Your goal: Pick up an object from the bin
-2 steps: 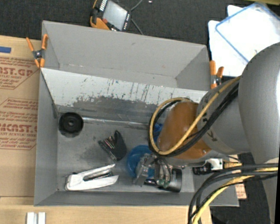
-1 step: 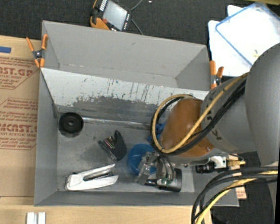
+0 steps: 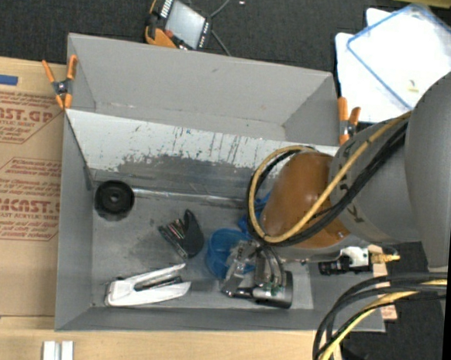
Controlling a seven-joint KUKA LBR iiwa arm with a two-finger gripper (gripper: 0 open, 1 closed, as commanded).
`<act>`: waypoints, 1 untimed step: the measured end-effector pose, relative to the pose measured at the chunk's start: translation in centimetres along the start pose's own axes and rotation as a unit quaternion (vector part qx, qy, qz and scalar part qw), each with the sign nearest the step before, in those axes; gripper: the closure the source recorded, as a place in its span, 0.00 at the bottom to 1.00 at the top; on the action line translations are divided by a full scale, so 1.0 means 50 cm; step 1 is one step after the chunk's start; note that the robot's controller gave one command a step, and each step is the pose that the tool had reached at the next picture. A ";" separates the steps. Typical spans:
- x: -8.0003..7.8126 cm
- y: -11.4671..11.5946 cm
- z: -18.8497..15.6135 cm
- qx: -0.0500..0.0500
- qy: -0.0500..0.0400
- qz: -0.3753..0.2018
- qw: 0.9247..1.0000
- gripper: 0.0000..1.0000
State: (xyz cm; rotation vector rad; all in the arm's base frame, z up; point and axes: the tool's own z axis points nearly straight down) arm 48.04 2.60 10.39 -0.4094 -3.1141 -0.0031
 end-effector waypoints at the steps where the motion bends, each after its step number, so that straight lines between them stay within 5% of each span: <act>1: 0.001 0.000 -0.010 0.000 0.001 0.000 1.000 1.00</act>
Offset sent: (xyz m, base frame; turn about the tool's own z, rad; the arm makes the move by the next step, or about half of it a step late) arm -0.0003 0.0001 0.0460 -0.0002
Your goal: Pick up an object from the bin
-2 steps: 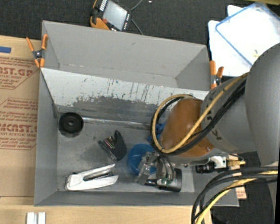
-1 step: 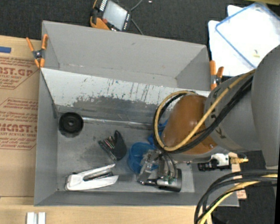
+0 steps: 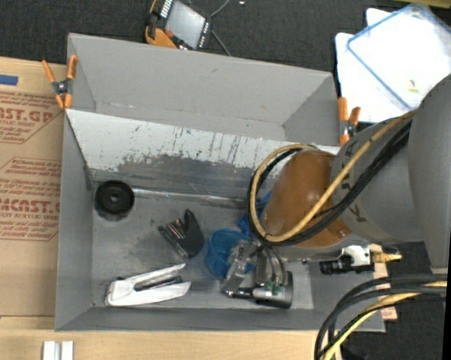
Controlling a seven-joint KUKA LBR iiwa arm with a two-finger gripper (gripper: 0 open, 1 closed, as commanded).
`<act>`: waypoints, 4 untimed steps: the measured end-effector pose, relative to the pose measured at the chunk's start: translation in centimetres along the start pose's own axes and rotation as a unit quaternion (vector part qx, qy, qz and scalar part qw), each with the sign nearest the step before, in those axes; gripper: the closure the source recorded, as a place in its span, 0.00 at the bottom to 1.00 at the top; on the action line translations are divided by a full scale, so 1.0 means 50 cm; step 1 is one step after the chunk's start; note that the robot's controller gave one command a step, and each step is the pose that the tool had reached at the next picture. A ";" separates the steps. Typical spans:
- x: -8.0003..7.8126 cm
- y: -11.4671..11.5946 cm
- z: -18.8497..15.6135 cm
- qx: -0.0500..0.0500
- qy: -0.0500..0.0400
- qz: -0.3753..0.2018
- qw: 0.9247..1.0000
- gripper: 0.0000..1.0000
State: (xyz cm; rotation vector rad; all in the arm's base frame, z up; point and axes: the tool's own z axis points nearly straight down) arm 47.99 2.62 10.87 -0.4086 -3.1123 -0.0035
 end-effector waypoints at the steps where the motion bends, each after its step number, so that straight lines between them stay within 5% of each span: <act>1: 0.002 0.000 -0.055 0.000 0.001 0.000 1.000 1.00; 4: 0.000 0.002 -0.107 -0.001 0.000 -0.001 1.000 1.00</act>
Offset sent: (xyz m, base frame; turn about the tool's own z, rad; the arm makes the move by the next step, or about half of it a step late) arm -0.0011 0.0000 0.0151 -0.0001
